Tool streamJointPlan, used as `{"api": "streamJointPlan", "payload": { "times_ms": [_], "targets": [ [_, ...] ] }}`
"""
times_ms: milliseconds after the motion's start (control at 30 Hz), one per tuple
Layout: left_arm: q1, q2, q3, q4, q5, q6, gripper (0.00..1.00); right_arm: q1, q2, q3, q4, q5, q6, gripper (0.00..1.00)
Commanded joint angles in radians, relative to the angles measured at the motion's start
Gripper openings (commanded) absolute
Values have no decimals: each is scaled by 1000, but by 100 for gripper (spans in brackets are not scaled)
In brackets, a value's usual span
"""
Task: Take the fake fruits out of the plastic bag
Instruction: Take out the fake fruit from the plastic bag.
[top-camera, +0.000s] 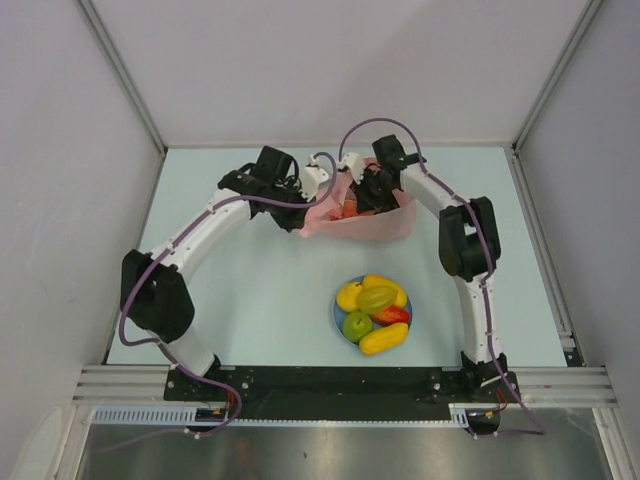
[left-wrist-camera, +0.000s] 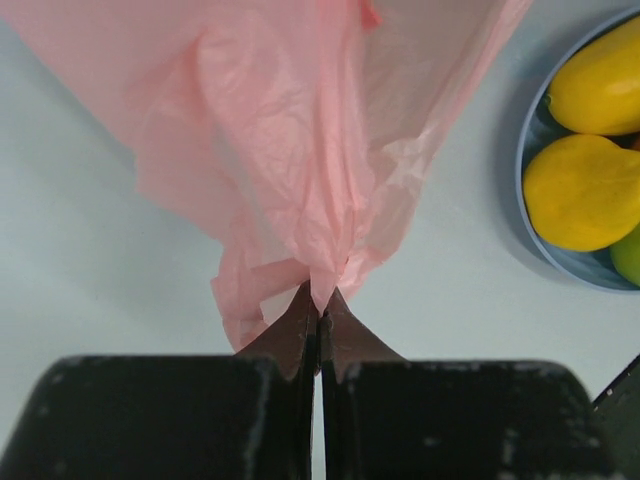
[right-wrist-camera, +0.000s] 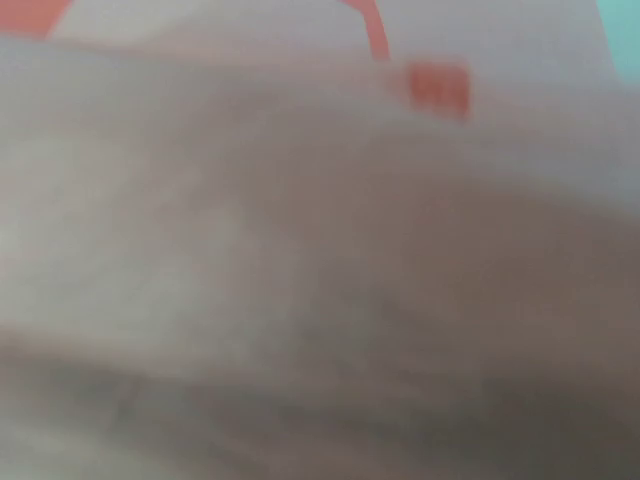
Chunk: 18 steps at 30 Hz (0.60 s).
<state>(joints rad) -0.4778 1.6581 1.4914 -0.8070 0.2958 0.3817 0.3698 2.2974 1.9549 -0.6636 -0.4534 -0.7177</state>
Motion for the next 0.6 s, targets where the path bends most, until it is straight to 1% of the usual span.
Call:
{"api": "streamJointPlan", "payload": {
  "times_ms": [0,67,100,233,400,467,500,567],
  "targets": [
    [7,8,41,61,-27,-35,0,-22,-283,-146,-18,1,-17,4],
    [8,6,36,92,-33,-52,0,-25,-360,-206,-18,5,-23,3],
    [8,8,35,109,-32,-55,0,-26,-428,-264,-13,8,-20,3],
    [10,11,29,147,-35,-75,5,-25,-562,-370,33,22,12,1],
    [10,20,47,172,-12,-99,10,-19,-639,-409,67,41,64,0],
    [10,23,61,172,-9,-107,18,-19,-665,-409,81,51,92,0],
    [10,25,67,163,-10,-107,29,-20,-677,-409,88,55,103,0],
    [10,23,92,151,-44,-109,43,-22,-710,-396,96,67,121,0]
  ]
}}
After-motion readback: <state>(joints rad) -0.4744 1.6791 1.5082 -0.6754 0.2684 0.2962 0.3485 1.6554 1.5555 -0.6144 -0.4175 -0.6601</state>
